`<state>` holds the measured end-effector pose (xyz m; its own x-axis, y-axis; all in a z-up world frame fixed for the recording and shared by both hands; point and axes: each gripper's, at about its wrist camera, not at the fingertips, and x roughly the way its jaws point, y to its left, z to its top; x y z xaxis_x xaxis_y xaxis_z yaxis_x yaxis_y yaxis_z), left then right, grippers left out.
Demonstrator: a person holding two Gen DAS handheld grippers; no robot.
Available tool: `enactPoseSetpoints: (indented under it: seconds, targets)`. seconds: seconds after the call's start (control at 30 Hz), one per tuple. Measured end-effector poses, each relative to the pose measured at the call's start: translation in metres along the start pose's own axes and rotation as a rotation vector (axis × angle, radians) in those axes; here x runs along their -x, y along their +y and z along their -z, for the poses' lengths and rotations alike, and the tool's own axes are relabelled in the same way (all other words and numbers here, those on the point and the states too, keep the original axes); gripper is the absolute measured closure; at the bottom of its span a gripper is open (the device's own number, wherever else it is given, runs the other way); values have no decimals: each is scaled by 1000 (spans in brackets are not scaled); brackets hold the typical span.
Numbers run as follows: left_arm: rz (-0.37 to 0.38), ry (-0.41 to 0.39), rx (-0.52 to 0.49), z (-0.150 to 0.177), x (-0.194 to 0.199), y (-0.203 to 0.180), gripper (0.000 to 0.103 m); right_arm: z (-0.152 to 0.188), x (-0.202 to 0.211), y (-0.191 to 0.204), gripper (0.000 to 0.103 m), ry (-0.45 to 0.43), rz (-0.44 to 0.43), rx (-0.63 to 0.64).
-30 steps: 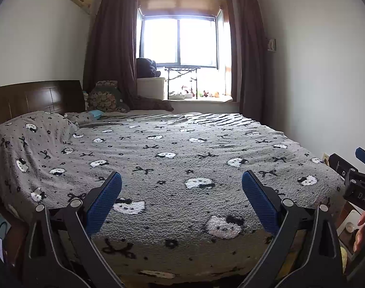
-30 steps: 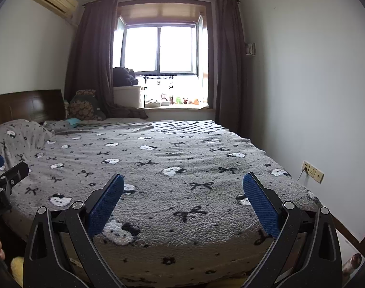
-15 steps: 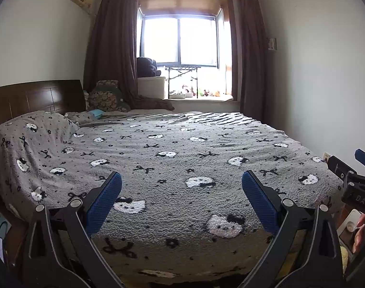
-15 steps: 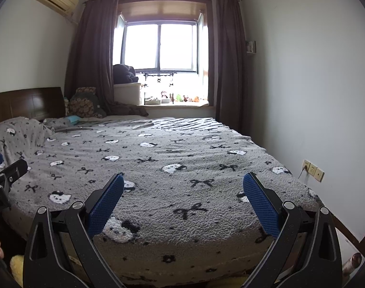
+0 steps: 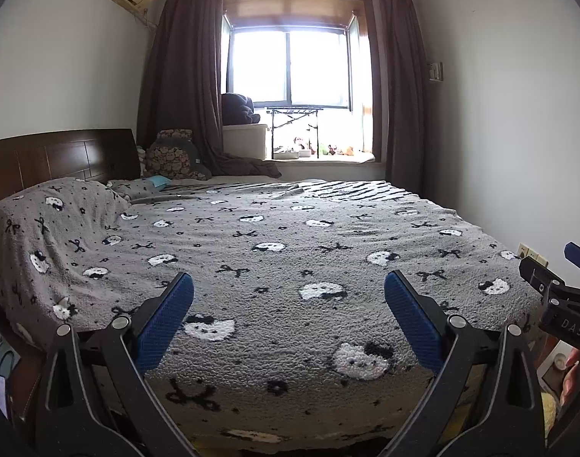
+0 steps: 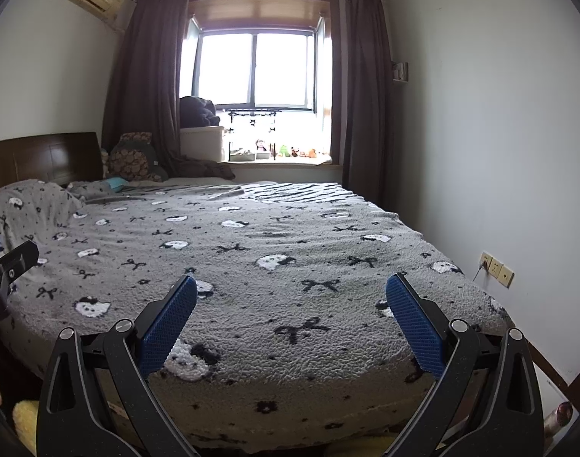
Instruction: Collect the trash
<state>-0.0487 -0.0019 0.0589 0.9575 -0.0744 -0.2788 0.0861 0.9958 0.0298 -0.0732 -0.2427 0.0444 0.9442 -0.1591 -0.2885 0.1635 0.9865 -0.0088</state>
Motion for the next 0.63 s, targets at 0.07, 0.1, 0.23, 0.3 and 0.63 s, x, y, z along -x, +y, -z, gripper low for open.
enactPoseSetpoints:
  seconds: [0.07,0.1,0.23,0.3,0.63]
  targets:
    - [-2,-9,4,0,1,1,8,0,0,0,3,-1,0,-3]
    - [-3,-10,6,0,2,1,8,0,0,-1,3,0,0,-4]
    - [-2,-4,4,-1,1,1,8,1,0,-1,3,1,0,-5]
    - [-7,2,1,-1,0,1,8,0,0,-1,3,1,-1,-6]
    - [-36,26,22,0,-3,6,8,1,0,-1,3,2,1,-6]
